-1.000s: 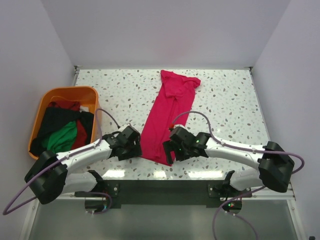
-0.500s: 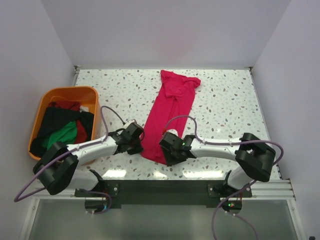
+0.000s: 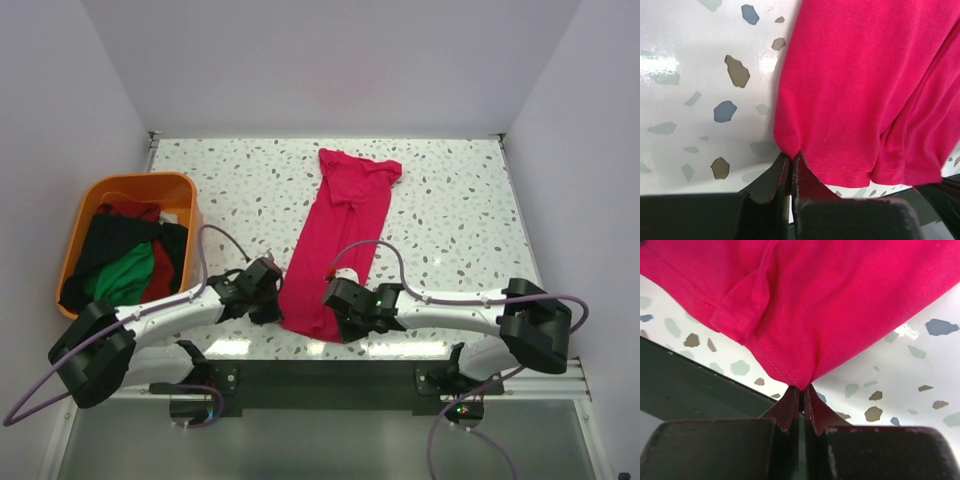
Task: Fold and stack the t-shirts
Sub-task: Fold the tshirt, then neatly place the folded tshirt to the corner
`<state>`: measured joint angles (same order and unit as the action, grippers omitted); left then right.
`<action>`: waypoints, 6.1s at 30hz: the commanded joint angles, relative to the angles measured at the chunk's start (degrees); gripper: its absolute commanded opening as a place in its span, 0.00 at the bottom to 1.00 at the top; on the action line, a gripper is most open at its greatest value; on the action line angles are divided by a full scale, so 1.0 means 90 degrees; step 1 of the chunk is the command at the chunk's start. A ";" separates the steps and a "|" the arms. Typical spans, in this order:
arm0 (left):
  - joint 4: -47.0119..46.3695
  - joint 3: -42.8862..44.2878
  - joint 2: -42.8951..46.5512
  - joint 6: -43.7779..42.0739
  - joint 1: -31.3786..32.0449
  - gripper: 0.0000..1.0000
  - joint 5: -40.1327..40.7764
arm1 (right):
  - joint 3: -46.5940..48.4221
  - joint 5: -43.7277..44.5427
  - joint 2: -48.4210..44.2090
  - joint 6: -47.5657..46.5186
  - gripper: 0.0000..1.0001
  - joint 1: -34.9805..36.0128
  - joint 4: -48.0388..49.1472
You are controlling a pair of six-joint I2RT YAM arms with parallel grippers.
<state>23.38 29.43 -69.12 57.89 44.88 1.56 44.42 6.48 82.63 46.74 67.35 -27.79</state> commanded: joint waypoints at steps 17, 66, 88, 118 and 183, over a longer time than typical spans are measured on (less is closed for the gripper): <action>-0.0087 0.4199 -0.2621 -0.1744 -0.0718 0.00 0.0090 | 0.1840 -0.0046 0.0134 -0.1697 0.00 -0.2941 -0.0555; -0.0819 0.3537 -0.3237 -0.1979 -0.1755 0.97 -0.0408 | 0.0846 -0.1814 0.0731 -0.1952 0.95 -0.4251 0.0841; -0.1240 0.3284 -0.3893 -0.2038 -0.1501 0.00 -0.0467 | 0.0533 -0.1853 0.1122 -0.1756 0.06 -0.4202 0.1223; -0.0067 0.3838 -0.1029 -0.1812 -0.1148 0.00 0.0325 | 0.2641 -0.1950 -0.0630 -0.2732 0.00 -0.5061 -0.1532; -0.0156 0.4055 -0.1999 -0.2956 -0.2643 1.00 0.0255 | 0.7091 -0.0095 0.5261 -0.2838 0.00 -0.6769 -0.0758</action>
<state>23.24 68.01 -92.16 32.10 21.12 1.21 101.03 1.19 127.96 26.13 11.64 -31.07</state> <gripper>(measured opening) 0.997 0.048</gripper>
